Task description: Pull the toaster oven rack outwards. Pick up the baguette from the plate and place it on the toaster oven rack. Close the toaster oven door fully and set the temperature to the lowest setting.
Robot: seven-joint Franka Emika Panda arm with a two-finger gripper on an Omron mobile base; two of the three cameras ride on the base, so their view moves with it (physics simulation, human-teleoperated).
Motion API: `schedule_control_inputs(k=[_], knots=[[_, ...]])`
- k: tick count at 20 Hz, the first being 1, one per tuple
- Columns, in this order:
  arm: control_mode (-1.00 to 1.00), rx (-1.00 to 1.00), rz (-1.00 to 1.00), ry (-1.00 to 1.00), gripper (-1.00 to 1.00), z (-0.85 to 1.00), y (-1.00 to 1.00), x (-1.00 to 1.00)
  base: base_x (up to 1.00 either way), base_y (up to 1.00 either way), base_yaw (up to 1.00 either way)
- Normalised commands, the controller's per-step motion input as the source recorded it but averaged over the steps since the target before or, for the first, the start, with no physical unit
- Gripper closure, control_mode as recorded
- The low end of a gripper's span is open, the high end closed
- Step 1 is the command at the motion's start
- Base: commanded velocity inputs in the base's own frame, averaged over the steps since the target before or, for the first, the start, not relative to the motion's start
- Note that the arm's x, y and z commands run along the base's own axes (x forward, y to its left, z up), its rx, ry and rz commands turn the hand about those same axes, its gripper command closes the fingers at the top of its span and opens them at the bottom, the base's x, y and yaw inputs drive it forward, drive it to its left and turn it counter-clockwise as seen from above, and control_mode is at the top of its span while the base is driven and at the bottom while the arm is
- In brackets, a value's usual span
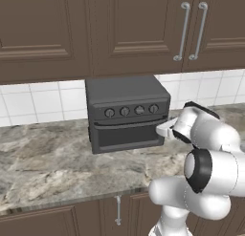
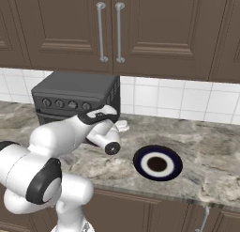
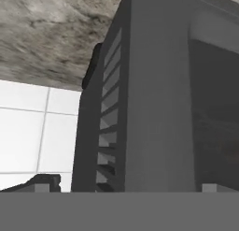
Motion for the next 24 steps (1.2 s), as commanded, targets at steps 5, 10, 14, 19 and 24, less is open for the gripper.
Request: schedule_control_inputs(k=[5,10,14,19,24], knots=[[-1.00,-0.04,-0.15,0.18,-1.00,1.00,-0.73,0.93,0.00,0.00,0.00],[-1.00,-0.01,-0.07,0.35,-1.00,0.95,-0.99,1.00,0.00,0.00,0.00],[-1.00,-0.02,-0.05,0.41,-1.00,0.94,-1.00,1.00,0.00,0.00,0.00],[-1.00,-0.02,-0.03,0.40,-1.00,0.95,-1.00,0.93,0.00,0.00,0.00],[-1.00,-0.10,0.02,0.37,-1.00,0.90,-1.00,0.30,0.00,0.00,0.00]])
